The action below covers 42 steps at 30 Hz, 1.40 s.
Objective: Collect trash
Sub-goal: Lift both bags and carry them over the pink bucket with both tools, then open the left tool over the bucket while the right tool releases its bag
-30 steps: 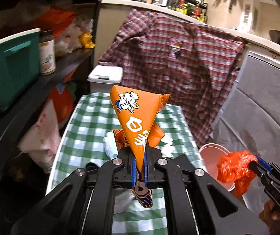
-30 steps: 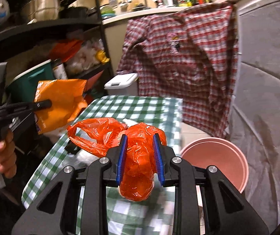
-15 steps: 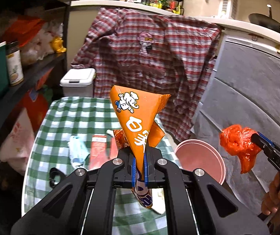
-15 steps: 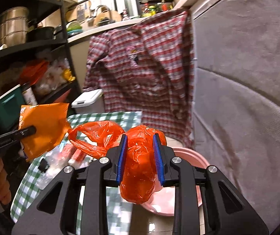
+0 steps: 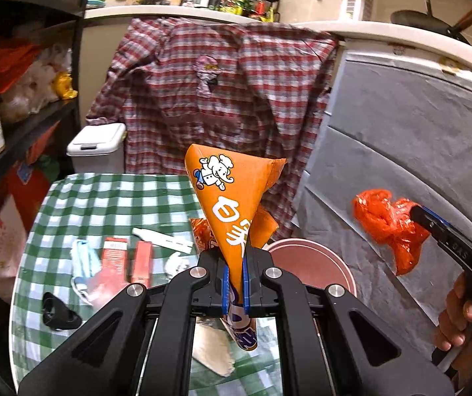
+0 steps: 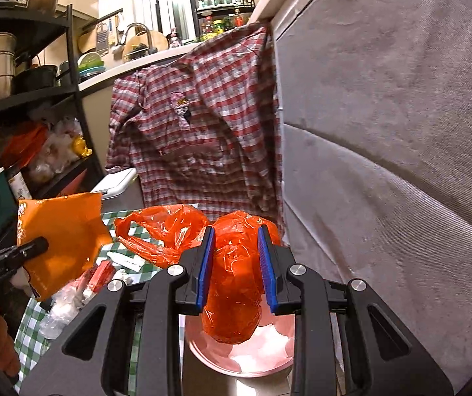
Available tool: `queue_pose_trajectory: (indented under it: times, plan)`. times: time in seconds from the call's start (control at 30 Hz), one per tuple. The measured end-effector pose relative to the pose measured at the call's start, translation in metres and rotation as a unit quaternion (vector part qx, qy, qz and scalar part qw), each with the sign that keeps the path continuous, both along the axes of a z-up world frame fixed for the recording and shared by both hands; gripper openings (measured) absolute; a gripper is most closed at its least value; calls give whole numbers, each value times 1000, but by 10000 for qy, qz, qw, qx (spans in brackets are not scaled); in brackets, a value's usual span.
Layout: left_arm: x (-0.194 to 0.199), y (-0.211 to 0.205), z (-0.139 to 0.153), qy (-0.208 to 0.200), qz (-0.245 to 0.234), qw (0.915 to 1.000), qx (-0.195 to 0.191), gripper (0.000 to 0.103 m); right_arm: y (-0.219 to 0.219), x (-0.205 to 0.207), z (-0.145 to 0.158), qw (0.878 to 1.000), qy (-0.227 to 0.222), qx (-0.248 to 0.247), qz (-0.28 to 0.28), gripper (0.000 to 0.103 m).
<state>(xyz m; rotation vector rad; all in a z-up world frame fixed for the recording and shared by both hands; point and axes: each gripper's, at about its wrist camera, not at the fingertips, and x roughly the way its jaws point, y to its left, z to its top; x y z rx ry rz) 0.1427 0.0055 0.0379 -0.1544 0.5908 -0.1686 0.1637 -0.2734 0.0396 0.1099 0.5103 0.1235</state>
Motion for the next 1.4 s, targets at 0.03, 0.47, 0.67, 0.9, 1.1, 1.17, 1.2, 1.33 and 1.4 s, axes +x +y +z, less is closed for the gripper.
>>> queue_pose_trajectory:
  times: [0.03, 0.47, 0.67, 0.9, 1.1, 1.17, 1.2, 1.33, 1.4]
  plan:
    - [1, -6, -2, 25, -66, 10000, 7, 6, -1, 1, 0, 10000, -5, -19, -27, 27]
    - [29, -62, -33, 410, -669, 9967, 192, 5, -7, 18, -6, 9997, 48, -64, -210, 27]
    - [44, -82, -46, 595, -872, 9940, 289, 5, -8, 30, -12, 9997, 111, -59, -225, 27]
    - [59, -94, -52, 714, -881, 9932, 249, 22, -10, 43, -20, 9994, 227, -1, -244, 40]
    - [69, -87, -53, 770, -733, 9943, 97, 42, -9, 50, -24, 9992, 300, 8, -258, 51]
    - [70, -85, -52, 767, -698, 9946, 53, 42, -9, 51, -25, 9992, 318, 15, -260, 51]
    - [70, -84, -52, 760, -689, 9947, 49, 42, -9, 51, -24, 9992, 317, 19, -262, 51]
    - [68, -80, -49, 729, -651, 9952, 34, 41, -9, 51, -24, 9992, 315, 23, -261, 51]
    - [68, -78, -47, 714, -636, 9954, 27, 42, -8, 51, -24, 9992, 306, 21, -245, 51]
